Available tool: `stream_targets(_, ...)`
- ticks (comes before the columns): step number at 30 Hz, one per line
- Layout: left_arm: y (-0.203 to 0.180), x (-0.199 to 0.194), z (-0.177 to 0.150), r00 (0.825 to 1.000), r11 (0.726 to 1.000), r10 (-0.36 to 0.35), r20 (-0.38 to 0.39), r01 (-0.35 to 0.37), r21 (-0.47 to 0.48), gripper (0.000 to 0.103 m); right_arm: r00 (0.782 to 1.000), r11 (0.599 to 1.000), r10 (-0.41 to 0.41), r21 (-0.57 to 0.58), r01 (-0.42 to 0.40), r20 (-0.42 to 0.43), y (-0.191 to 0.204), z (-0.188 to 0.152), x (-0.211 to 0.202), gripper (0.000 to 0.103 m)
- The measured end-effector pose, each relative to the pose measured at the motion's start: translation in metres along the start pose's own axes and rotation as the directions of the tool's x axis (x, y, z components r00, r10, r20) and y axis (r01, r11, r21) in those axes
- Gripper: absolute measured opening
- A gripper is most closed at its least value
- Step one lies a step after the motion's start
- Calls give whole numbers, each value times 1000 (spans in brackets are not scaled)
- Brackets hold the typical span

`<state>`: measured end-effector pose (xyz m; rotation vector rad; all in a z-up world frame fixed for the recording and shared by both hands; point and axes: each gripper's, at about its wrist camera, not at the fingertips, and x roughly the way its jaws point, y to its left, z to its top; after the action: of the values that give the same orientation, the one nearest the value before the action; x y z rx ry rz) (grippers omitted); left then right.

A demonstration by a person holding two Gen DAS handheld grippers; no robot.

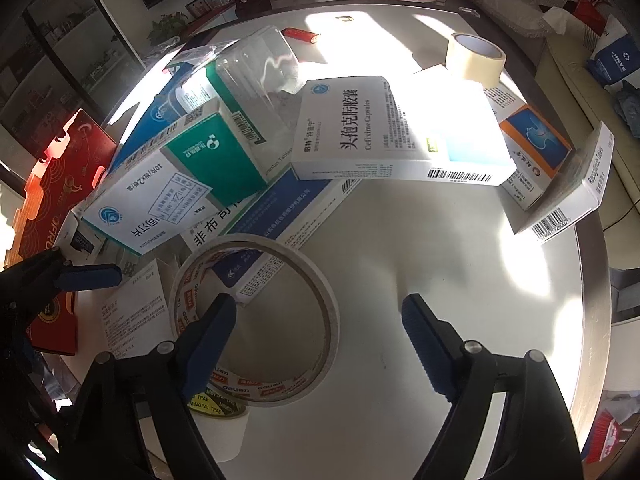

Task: Organize objects
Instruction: 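Grasp the white tape roll with red print with the right tool, then carry the tape roll into the orange cardboard tray and open the right tool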

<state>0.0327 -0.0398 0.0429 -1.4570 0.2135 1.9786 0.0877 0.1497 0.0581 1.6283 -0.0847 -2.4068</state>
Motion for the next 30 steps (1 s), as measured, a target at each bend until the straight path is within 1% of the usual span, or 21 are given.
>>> stream_targets(1, -1, 2, 0, 1000, 1000, 18, -12, -17, 14, 103, 1000, 1000, 15, -1, -15, -4, 1, 2, 0, 73)
stream_targets(2, -2, 4, 0, 998, 998, 47, -29, -46, 32, 103, 999, 999, 36, 0, -36, -9, 2, 3, 0, 70)
stream_targets(3, -4, 6, -1, 996, 996, 77, -46, -75, 50, 103, 998, 998, 62, 3, -62, -12, 2, 4, 0, 58)
stream_targets(4, -4, 7, -2, 994, 995, 86, -60, -82, 65, 103, 997, 998, 68, 6, -68, -20, 1, 4, 1, 30)
stream_targets(5, -6, 8, -5, 995, 995, 75, -71, -70, 75, 103, 999, 1000, 16, 7, -16, -27, -1, 4, 2, 13)
stream_targets(6, -7, 9, -7, 994, 995, 65, -84, -58, 86, 103, 1000, 1000, 19, 11, -19, -21, -5, 3, 2, 9)
stream_targets(8, -11, 11, -11, 992, 990, 78, -103, -65, 121, 103, 998, 997, 65, 42, -65, -18, -14, -1, -1, 9)
stream_targets(9, -12, 15, -11, 990, 989, 86, -116, -70, 133, 103, 997, 996, 76, 55, -75, -16, -18, -3, -2, 8)
stream_targets(11, -15, 25, -11, 985, 987, 103, -140, -83, 140, 103, 997, 995, 70, 66, -70, -8, -24, -8, -6, 8)
stream_targets(12, -19, 26, -10, 985, 983, 119, -126, -99, 156, 103, 998, 995, 67, 72, -66, -1, -27, -11, -8, 8)
stream_targets(15, -26, 31, -3, 987, 984, 108, -122, -88, 155, 103, 996, 990, 92, 102, -93, 18, -36, -20, -12, 8)
stream_targets(17, -28, 35, 2, 982, 981, 147, -115, -130, 144, 103, 994, 987, 105, 120, -107, 23, -42, -23, -13, 8)
stream_targets(18, -29, 37, 3, 977, 975, 184, -110, -168, 142, 103, 994, 986, 109, 126, -112, 25, -43, -24, -14, 8)
stream_targets(19, -30, 41, 3, 967, 966, 231, -107, -215, 145, 103, 993, 985, 112, 132, -114, 26, -45, -25, -14, 8)
stream_targets(20, -29, 40, 3, 970, 968, 225, -92, -212, 132, 103, 993, 984, 113, 138, -116, 29, -45, -26, -15, 8)
stream_targets(22, -27, 36, 1, 970, 968, 234, -65, -226, 112, 100, 992, 980, 123, 149, -128, 39, -47, -28, -17, 8)
stream_targets(23, -25, 32, -1, 970, 968, 236, -49, -230, 104, 93, 991, 979, 129, 155, -135, 47, -48, -29, -20, 8)
stream_targets(24, -23, 26, -3, 971, 968, 237, -31, -233, 96, 80, 989, 977, 134, 160, -141, 56, -48, -30, -22, 8)
stream_targets(27, -17, 8, -8, 976, 974, 214, 35, -215, 66, 80, 984, 969, 150, 183, -166, 96, -50, -34, -32, 8)
stream_targets(29, -15, -3, -12, 973, 974, 215, 80, -219, 50, 80, 979, 961, 165, 203, -188, 121, -51, -37, -38, 8)
stream_targets(30, -16, -9, -12, 975, 978, 200, 100, -204, 37, 80, 977, 958, 169, 212, -195, 133, -51, -39, -41, 8)
